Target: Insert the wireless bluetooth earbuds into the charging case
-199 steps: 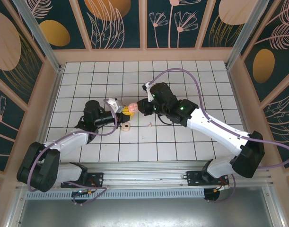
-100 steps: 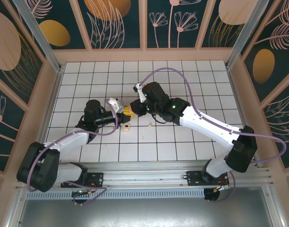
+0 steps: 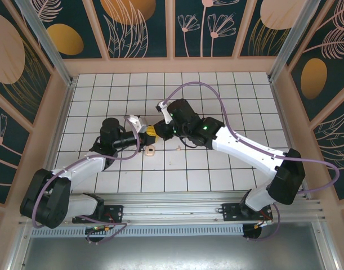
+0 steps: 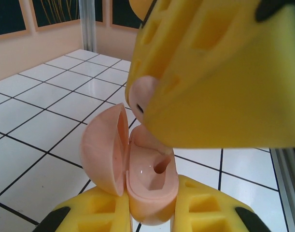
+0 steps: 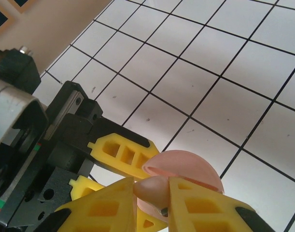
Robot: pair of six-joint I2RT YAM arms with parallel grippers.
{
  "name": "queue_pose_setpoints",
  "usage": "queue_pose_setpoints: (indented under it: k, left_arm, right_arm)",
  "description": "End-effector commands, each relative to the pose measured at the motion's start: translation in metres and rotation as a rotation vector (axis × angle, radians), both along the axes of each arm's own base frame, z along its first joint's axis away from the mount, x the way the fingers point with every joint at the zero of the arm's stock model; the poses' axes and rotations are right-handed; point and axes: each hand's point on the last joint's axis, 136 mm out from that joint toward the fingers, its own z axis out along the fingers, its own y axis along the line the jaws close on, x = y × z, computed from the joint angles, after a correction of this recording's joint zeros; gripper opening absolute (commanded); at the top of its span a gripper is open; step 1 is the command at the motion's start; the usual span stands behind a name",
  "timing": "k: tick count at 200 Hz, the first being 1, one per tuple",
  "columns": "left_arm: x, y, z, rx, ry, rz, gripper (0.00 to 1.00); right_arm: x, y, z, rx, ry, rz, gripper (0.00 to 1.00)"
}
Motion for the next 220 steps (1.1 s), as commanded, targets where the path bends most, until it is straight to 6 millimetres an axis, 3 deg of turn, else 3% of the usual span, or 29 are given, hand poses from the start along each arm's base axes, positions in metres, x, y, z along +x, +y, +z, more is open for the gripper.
queue_pose_setpoints:
  k: [1, 67, 140, 184, 220]
  left_arm:
    - [0.0, -0.005, 0.028, -0.049, -0.071, -0.016, 0.11]
    - [0.0, -0.004, 0.035, -0.057, -0.082, -0.015, 0.11]
    - [0.001, -0.005, 0.038, -0.059, -0.092, -0.013, 0.11]
    - [0.001, -0.005, 0.04, -0.06, -0.096, -0.015, 0.12]
    - [0.001, -0.005, 0.042, -0.06, -0.102, -0.016, 0.12]
  right_arm:
    - [0.001, 0.001, -0.002, -0.034, -0.021, 0.002, 0.21]
    - [0.007, -0.009, -0.005, -0.071, -0.054, -0.047, 0.21]
    - [-0.002, -0.014, -0.022, -0.159, -0.042, -0.011, 0.21]
    - [-0.003, -0.015, -0.022, -0.195, -0.06, 0.009, 0.21]
    - [-0.007, -0.01, -0.022, -0.187, -0.054, 0.028, 0.27]
